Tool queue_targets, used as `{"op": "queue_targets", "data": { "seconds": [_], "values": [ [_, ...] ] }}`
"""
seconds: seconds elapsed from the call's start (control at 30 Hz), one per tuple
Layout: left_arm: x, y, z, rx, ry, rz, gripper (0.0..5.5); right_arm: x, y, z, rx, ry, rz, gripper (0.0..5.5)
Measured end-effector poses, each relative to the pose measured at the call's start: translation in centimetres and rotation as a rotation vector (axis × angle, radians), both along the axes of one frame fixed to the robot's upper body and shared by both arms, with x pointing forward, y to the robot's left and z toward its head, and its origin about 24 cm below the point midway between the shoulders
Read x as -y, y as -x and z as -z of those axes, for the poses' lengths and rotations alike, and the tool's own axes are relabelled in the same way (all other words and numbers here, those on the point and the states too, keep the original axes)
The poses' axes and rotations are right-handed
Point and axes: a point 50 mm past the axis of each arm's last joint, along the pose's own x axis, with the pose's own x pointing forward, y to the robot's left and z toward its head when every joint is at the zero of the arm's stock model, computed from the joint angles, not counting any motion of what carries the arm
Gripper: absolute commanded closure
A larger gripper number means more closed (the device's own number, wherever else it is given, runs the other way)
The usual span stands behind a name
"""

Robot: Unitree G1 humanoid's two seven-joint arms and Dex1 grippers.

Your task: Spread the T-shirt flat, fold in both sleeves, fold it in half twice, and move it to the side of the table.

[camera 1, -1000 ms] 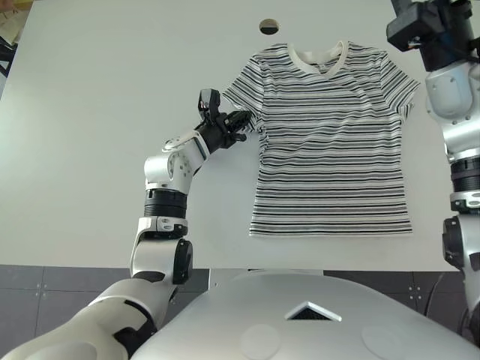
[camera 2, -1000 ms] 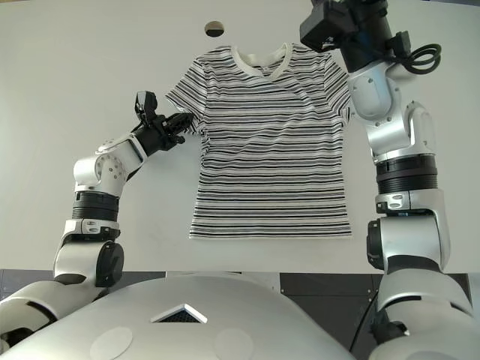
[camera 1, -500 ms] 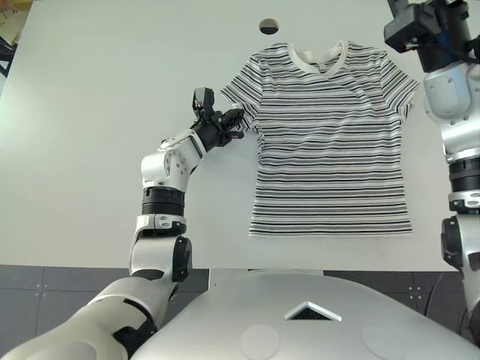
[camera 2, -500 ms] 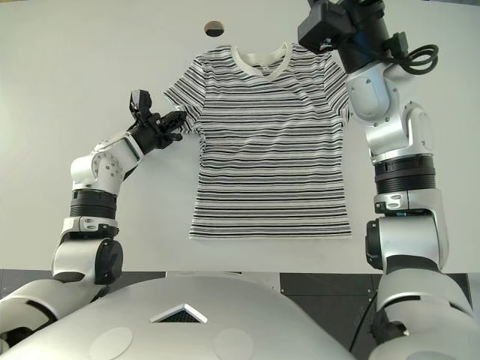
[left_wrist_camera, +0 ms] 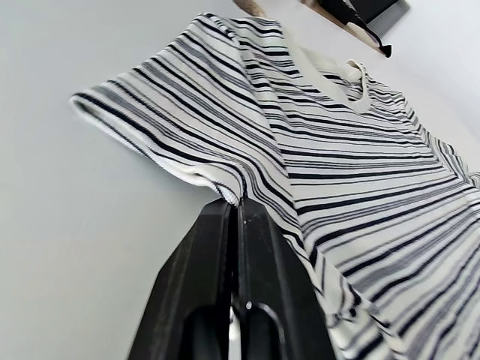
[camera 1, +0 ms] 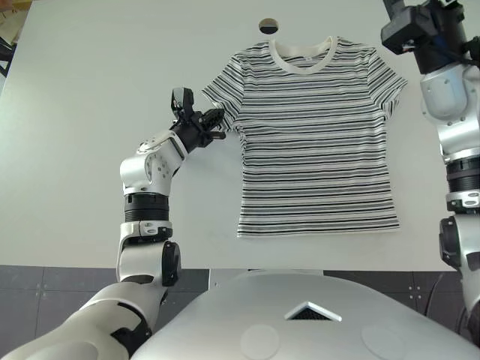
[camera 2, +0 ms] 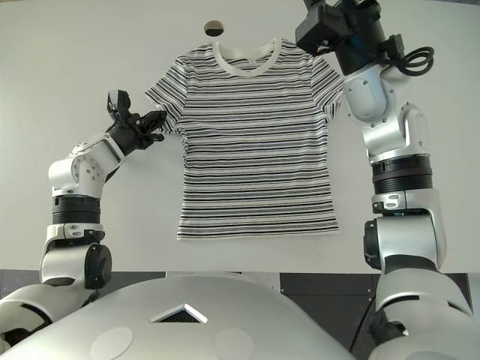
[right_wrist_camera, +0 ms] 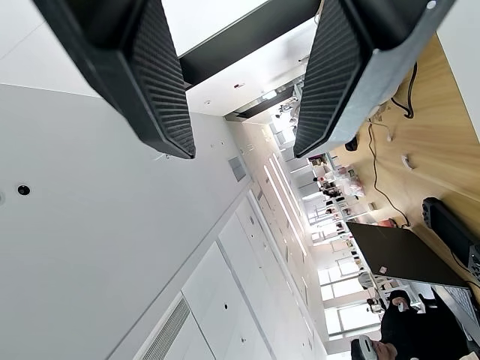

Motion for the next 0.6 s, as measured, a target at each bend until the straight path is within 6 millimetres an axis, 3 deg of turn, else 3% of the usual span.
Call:
{"op": "queue_targets", "data": {
  "seconds": [0.23,0.4,0.6],
  "values": [
    [1.8,0.3,-2.0,0.07,0.009,0.062,5.37,-0.1,0.0,0.1,-0.005,-0.001,-0.005,3.06],
    [2.3,0.5,-2.3,0.085,0.002,0.075,5.37,-0.4,0.0,0.2,-0.011,-0.006,-0.012,3.06],
    [4.5,0.8,-2.3,0.096,-0.013,0.153,5.37,-0.5,0.0,0.3,-0.014,-0.008,-0.014,3.06]
  ]
}}
